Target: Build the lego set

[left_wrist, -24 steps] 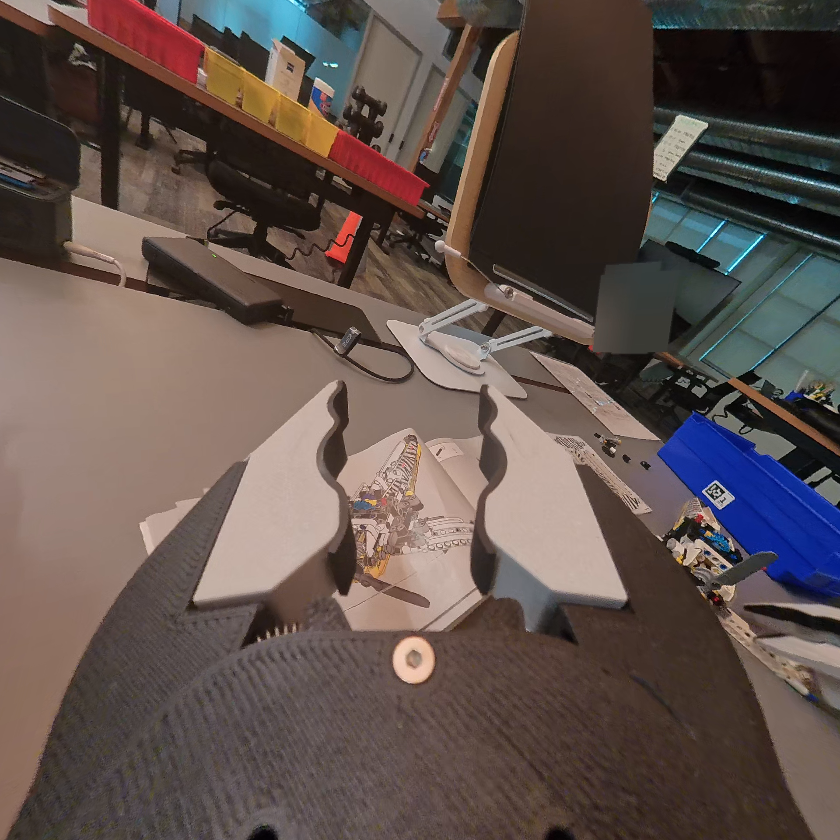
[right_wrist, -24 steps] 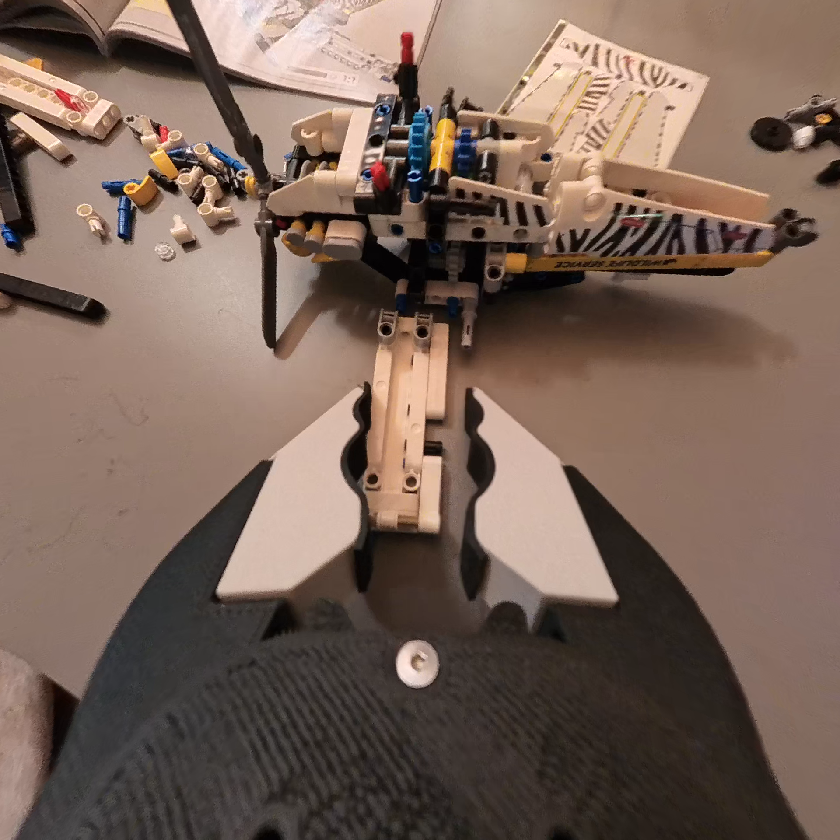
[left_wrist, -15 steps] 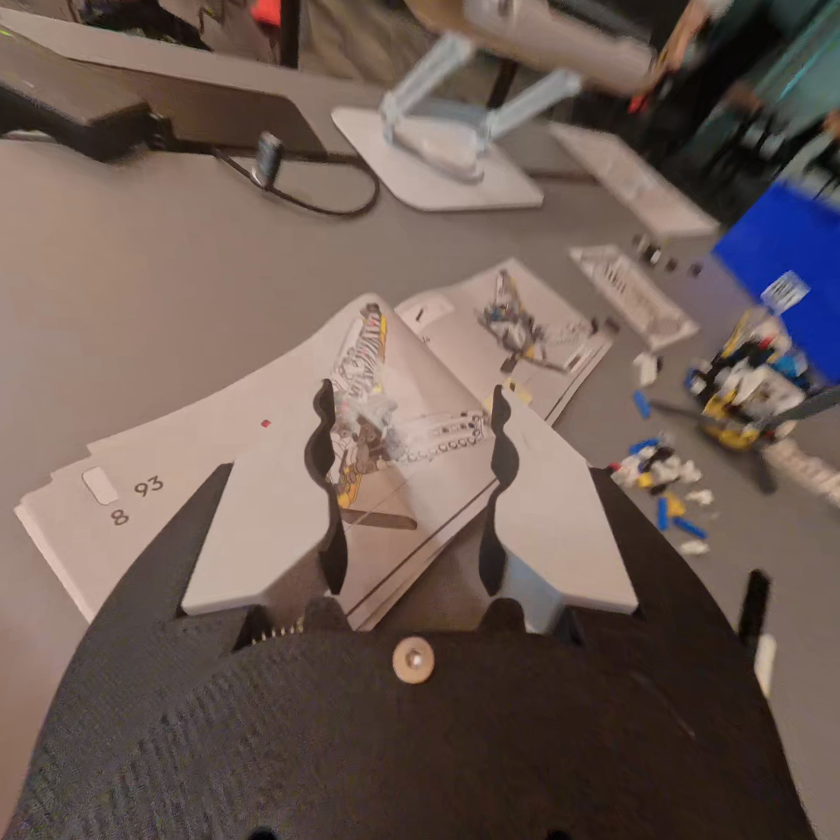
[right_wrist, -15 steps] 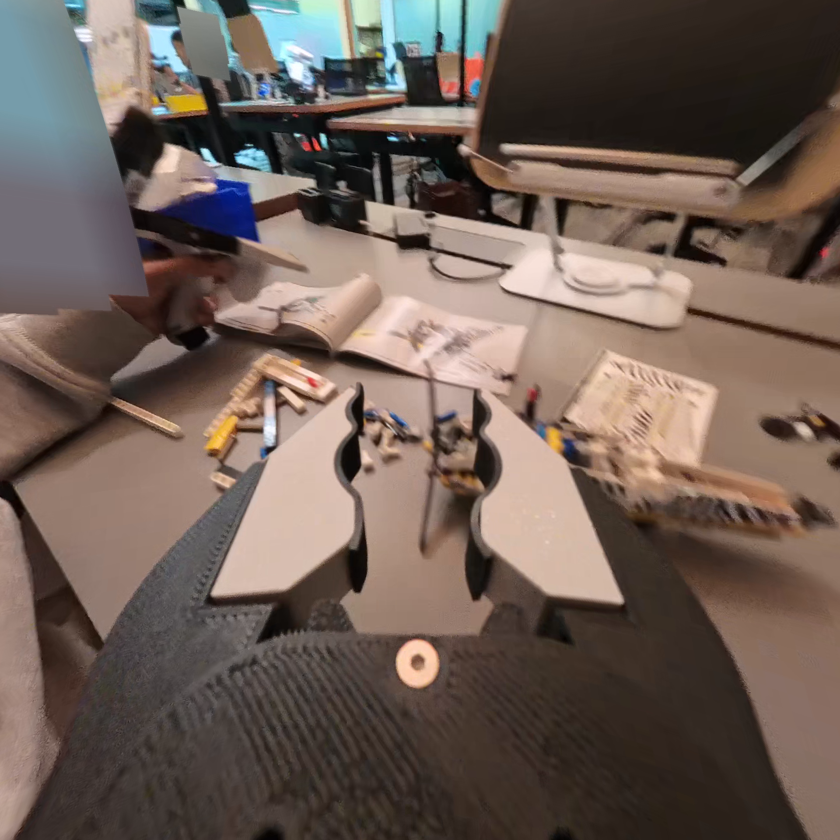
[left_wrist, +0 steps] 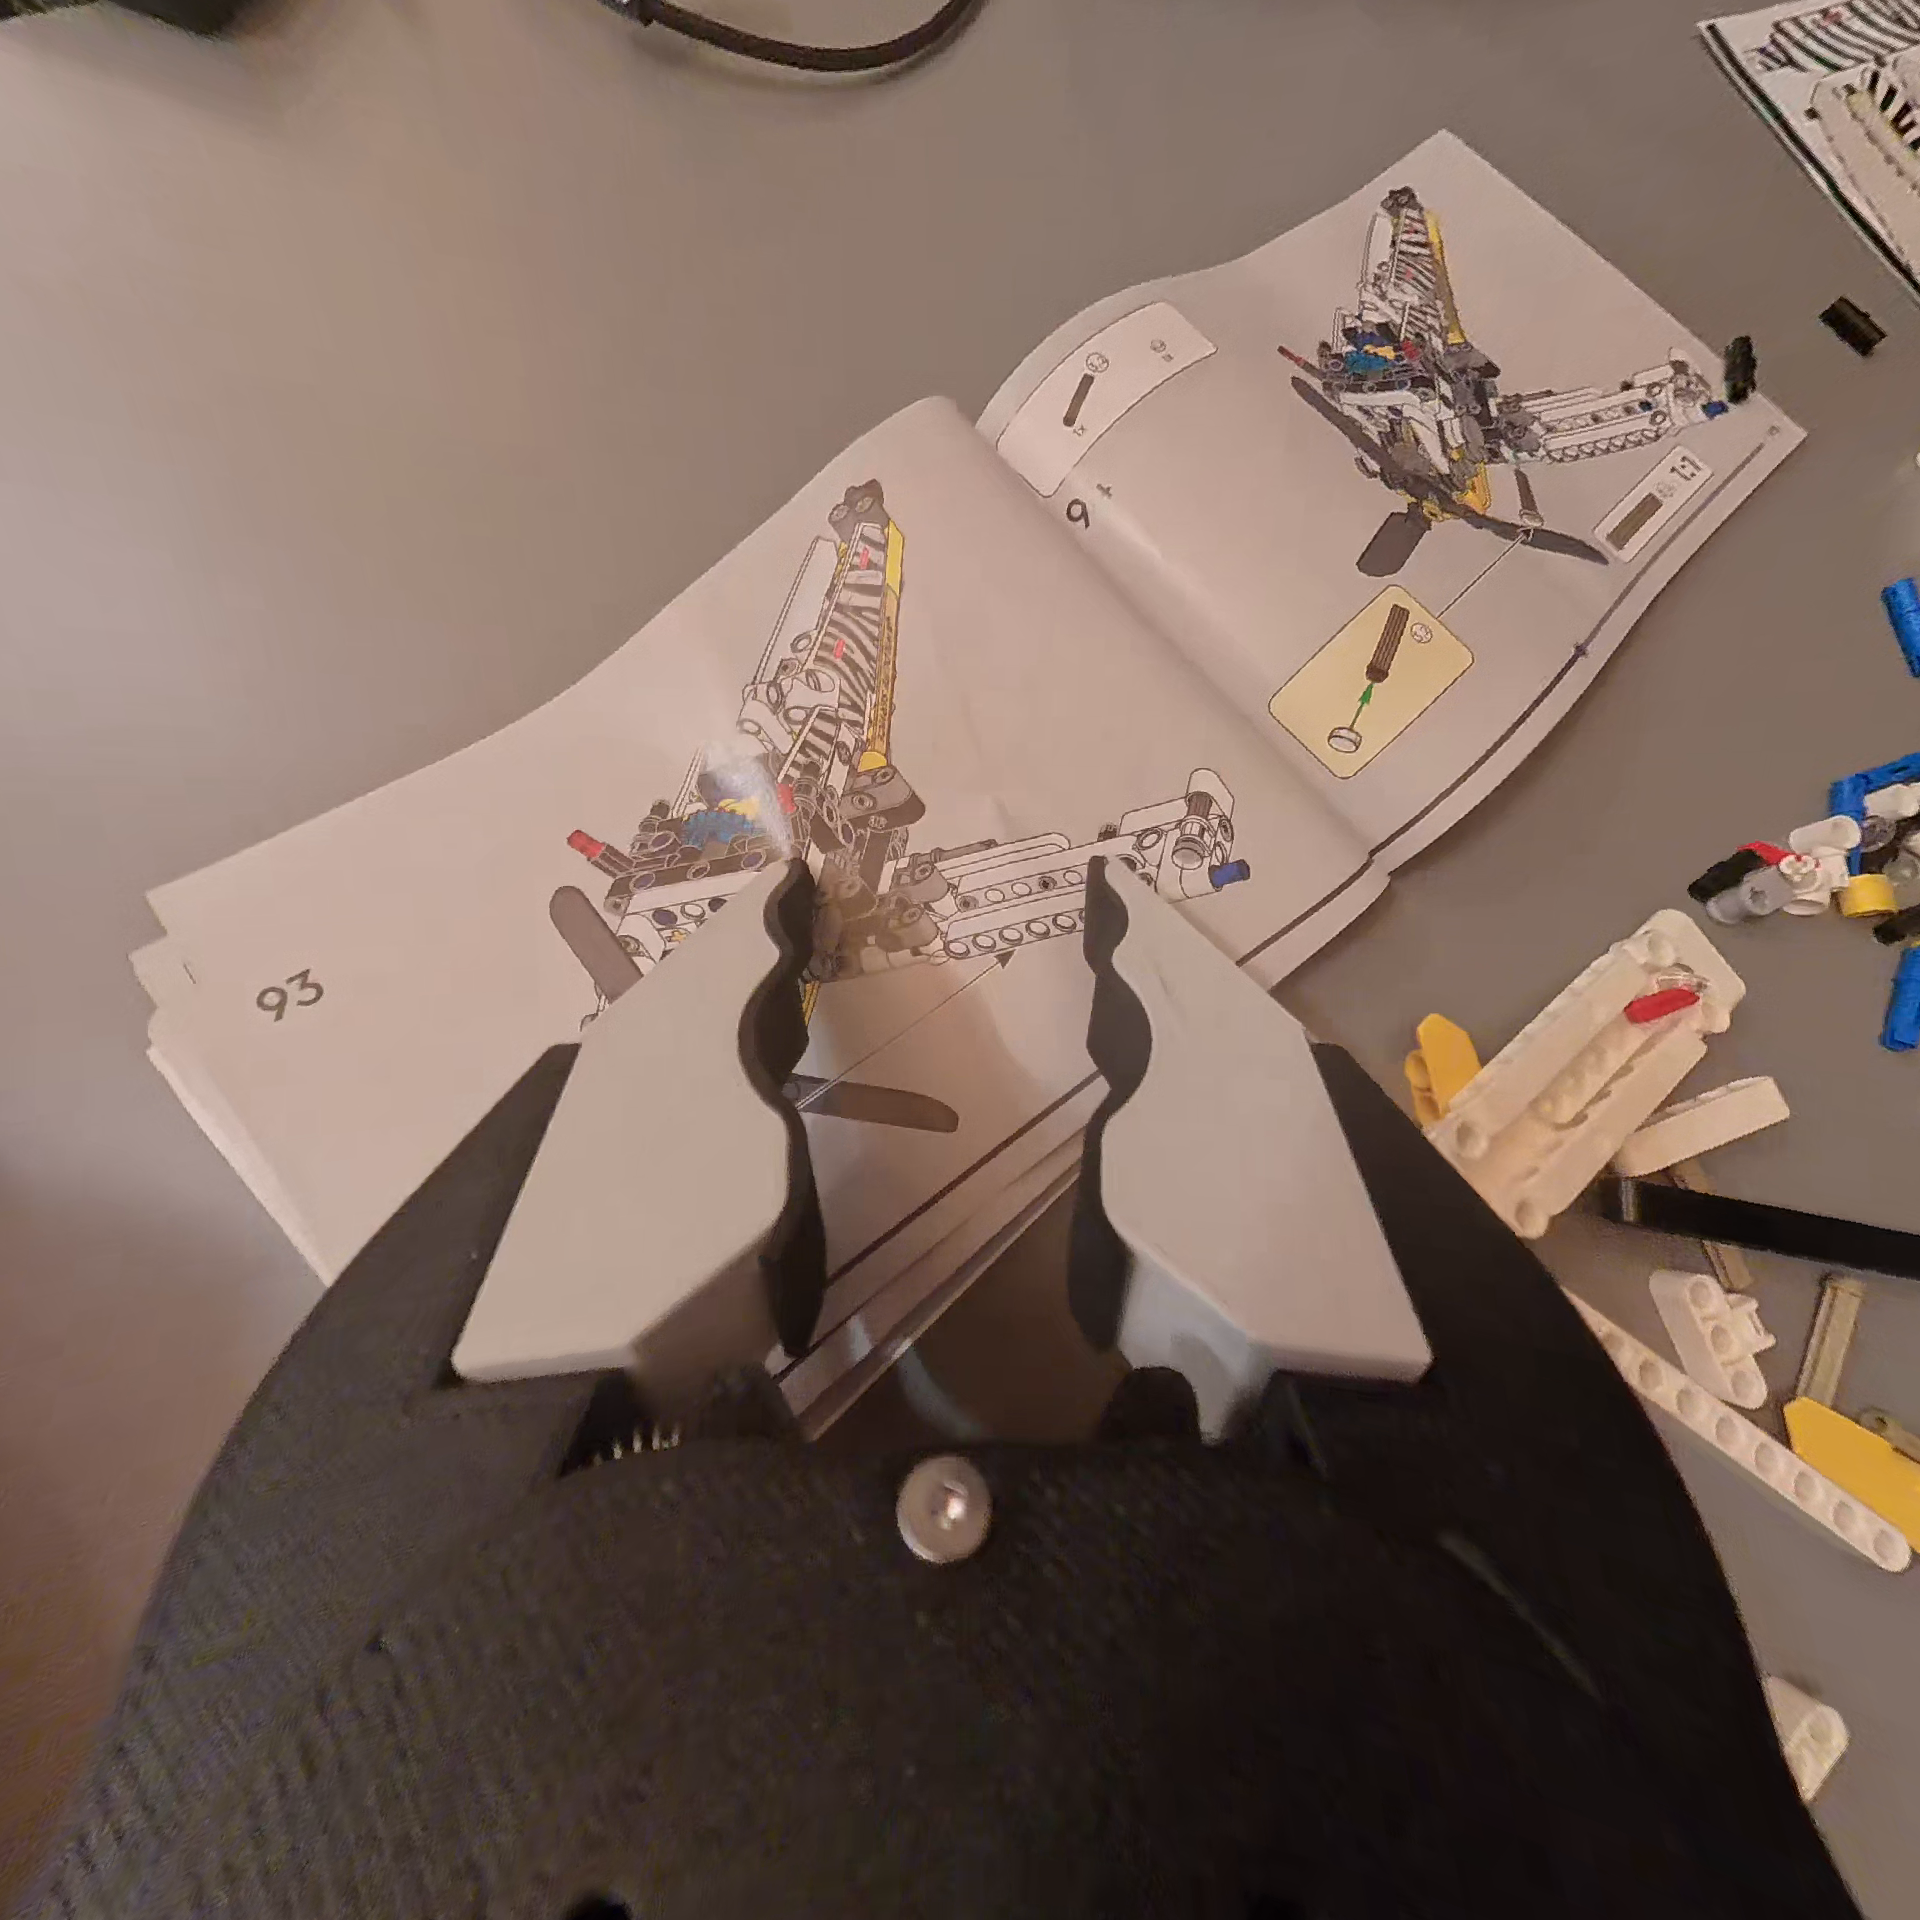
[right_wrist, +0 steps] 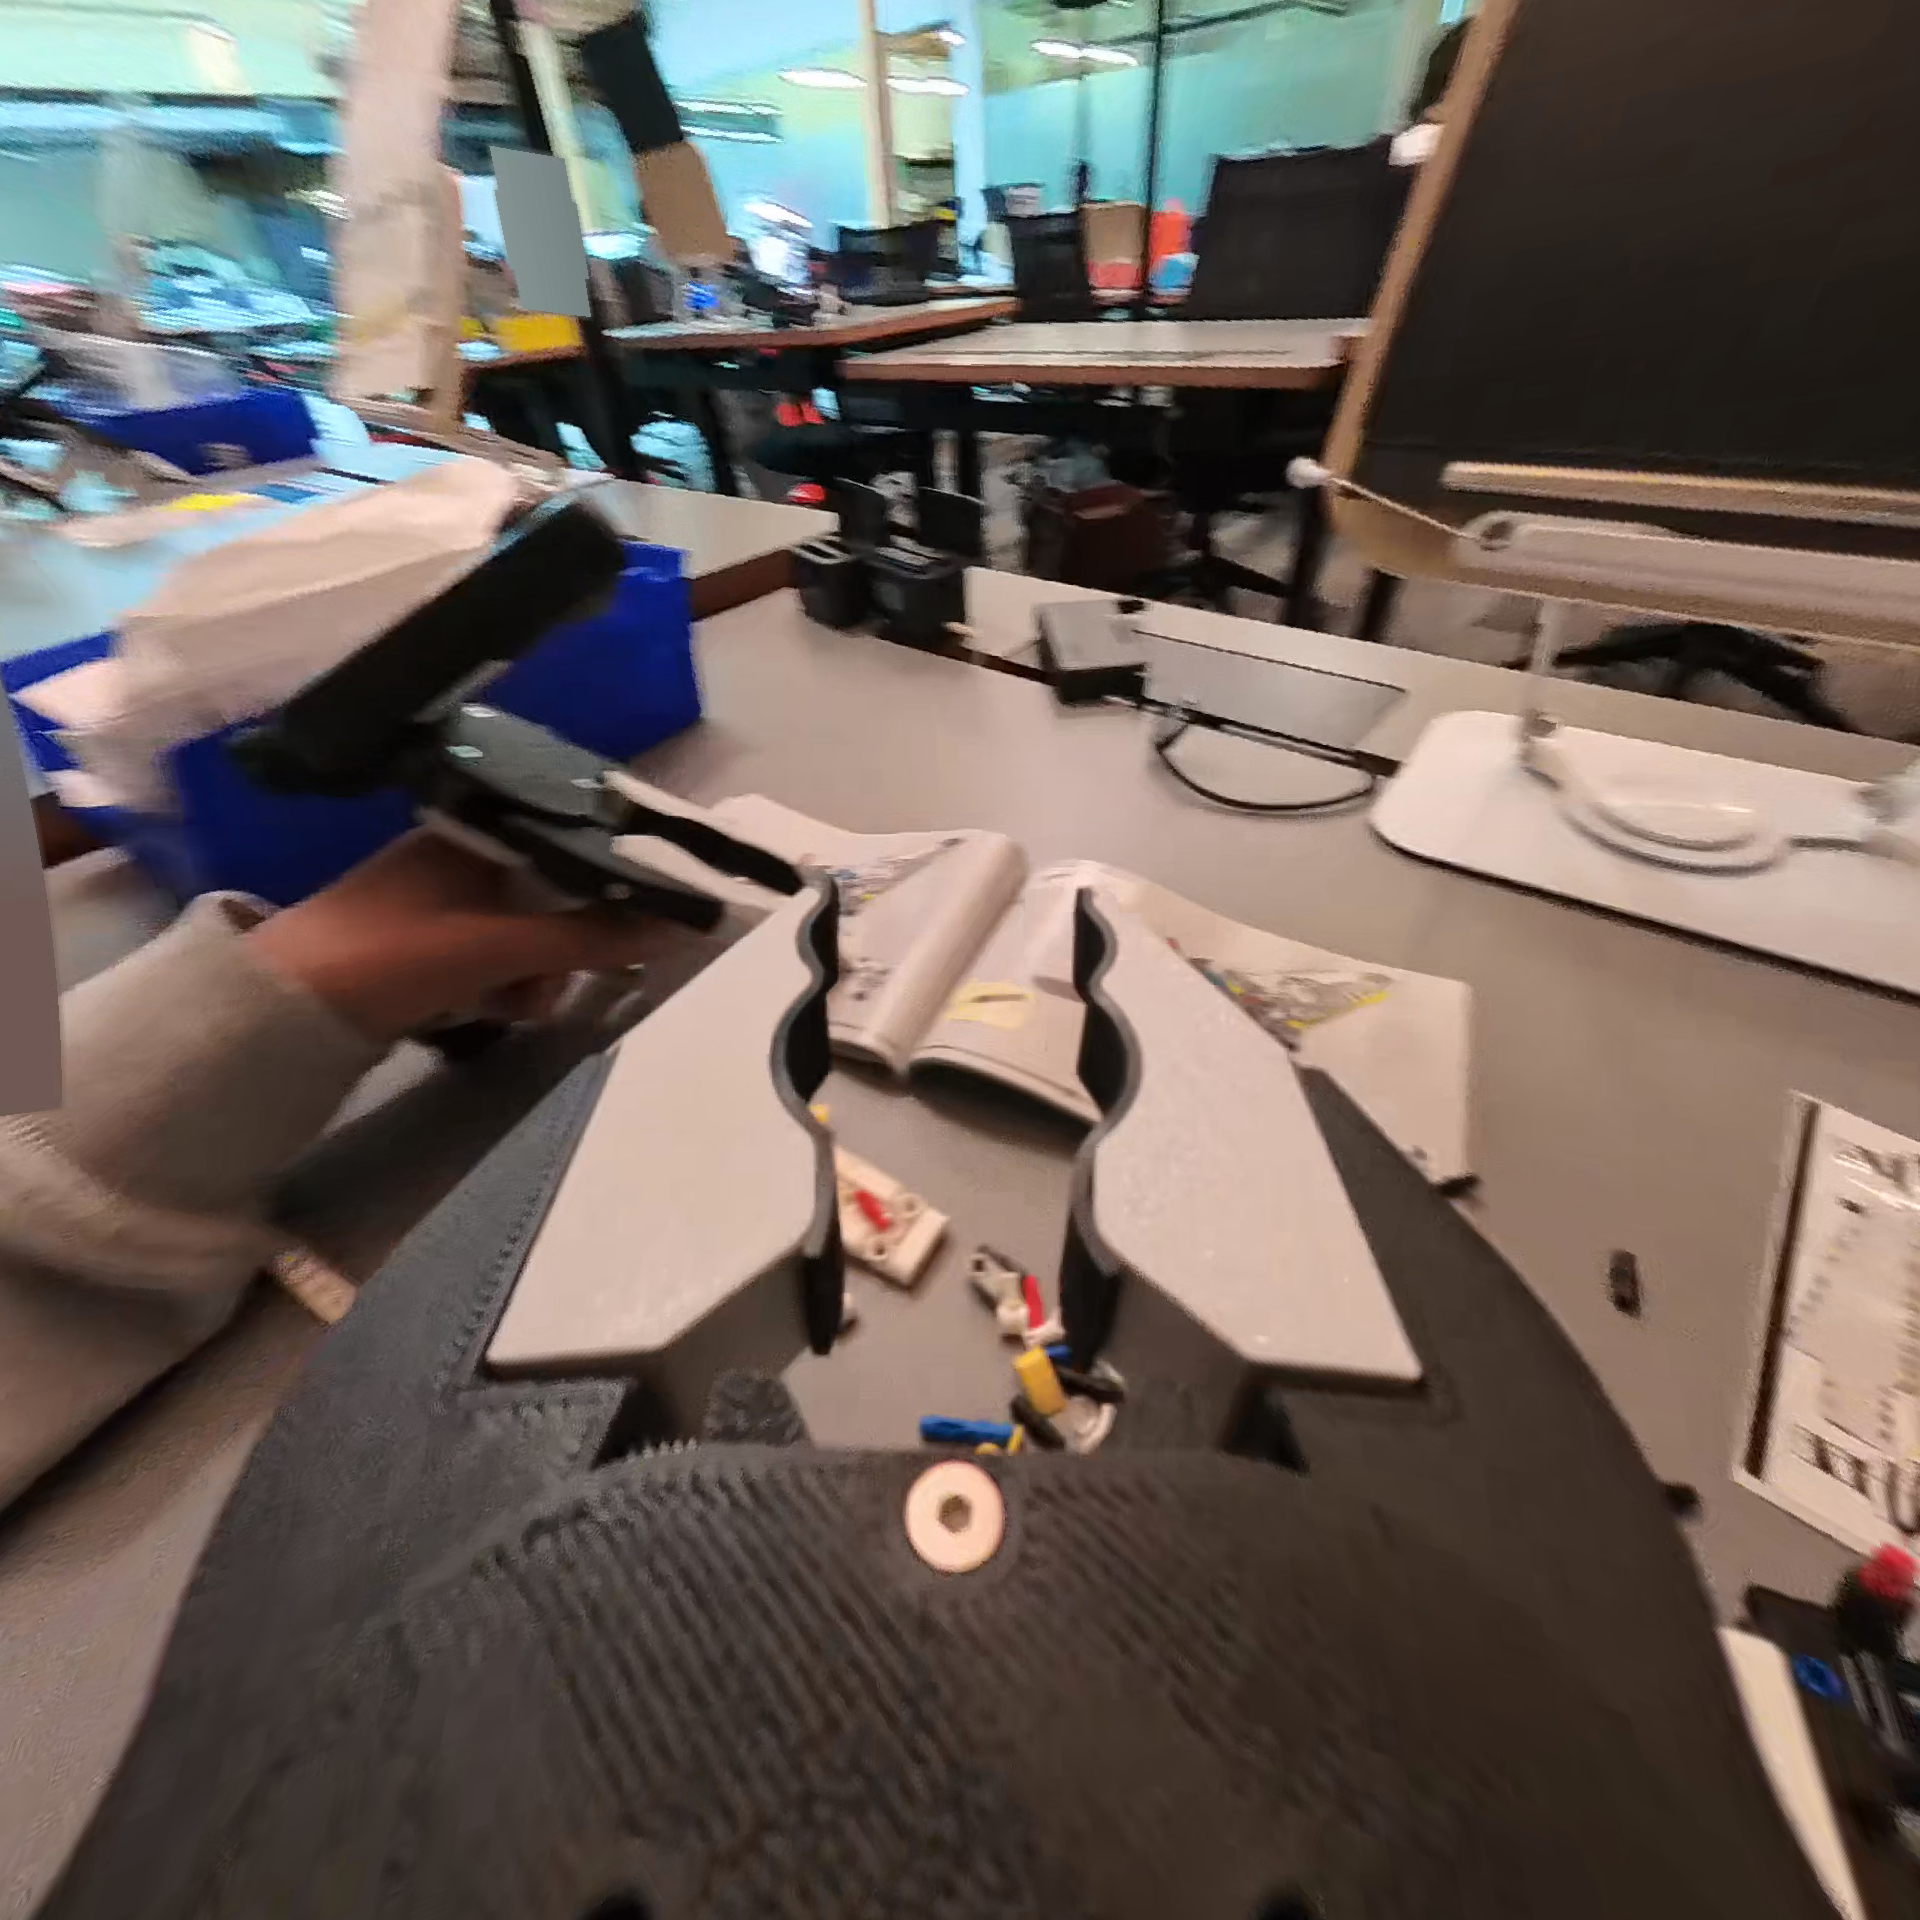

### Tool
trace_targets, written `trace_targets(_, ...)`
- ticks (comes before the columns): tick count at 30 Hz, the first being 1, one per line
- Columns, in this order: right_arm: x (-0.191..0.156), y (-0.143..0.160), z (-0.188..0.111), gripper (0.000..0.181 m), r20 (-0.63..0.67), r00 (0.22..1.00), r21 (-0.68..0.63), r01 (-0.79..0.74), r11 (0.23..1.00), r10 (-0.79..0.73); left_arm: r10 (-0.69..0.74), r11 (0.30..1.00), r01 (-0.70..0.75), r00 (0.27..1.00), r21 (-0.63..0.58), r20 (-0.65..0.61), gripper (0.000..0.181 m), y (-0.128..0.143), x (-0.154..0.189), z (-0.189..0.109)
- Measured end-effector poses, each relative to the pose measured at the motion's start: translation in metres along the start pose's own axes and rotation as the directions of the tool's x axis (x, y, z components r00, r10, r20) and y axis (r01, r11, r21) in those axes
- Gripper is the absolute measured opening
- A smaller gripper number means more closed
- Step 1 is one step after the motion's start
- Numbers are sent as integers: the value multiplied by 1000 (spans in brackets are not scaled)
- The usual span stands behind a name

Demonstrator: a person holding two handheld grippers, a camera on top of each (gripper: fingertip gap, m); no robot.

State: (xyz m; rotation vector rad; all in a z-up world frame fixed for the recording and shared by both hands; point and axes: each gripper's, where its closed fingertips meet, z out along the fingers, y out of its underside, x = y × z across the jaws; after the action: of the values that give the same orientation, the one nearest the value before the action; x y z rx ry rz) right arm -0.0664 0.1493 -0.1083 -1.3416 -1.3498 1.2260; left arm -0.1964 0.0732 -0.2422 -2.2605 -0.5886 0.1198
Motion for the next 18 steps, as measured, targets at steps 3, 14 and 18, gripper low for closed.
trace_targets(3,16,18,24,55,-109,994,-115,-38,993,26,8,1000,-8,1000,-7,6,53,1,0,0)
trace_targets(14,77,112,77,134,-380,925,-516,-227,826,17,34,999,-33,999,-20,28,54,1,-1,-1)
trace_targets(18,74,120,78,129,-374,920,-501,-304,810,114,38,999,-38,999,-21,35,54,1,0,-1)
